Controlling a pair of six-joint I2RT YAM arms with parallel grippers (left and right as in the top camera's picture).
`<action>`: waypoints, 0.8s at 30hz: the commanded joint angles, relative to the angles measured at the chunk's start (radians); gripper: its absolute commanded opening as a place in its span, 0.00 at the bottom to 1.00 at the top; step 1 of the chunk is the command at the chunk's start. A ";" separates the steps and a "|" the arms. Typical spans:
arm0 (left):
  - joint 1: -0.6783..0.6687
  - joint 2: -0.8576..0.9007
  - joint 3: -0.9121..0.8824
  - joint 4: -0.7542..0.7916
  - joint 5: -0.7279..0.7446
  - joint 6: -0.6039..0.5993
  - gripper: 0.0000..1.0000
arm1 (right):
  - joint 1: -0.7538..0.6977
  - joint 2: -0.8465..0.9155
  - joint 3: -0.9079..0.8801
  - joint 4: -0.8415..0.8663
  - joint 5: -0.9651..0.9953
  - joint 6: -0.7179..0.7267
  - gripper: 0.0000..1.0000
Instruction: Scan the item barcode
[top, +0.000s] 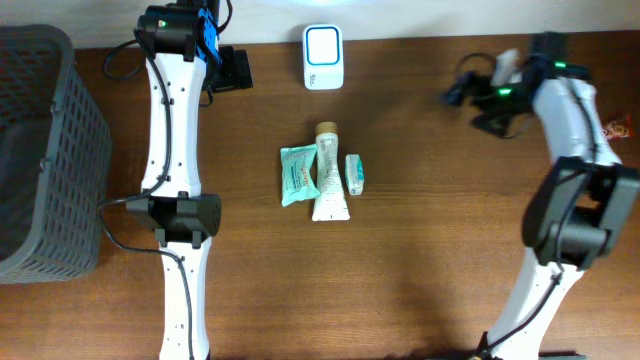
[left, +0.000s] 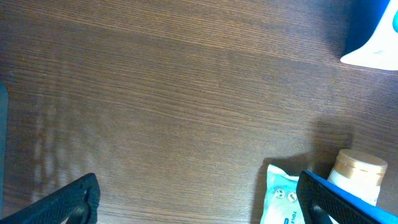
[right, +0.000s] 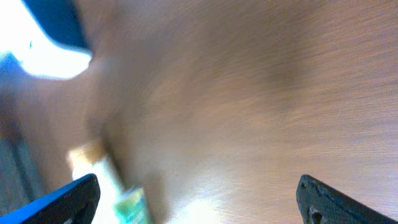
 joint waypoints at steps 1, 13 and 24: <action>0.006 0.010 0.001 -0.001 0.007 0.009 0.99 | 0.135 -0.010 -0.006 -0.104 -0.032 -0.148 0.99; 0.006 0.010 0.001 -0.001 0.008 0.009 0.99 | 0.428 -0.010 -0.006 -0.358 0.280 -0.183 0.75; 0.006 0.010 0.001 -0.001 0.007 0.009 0.99 | 0.534 -0.010 -0.006 -0.361 0.235 -0.182 0.69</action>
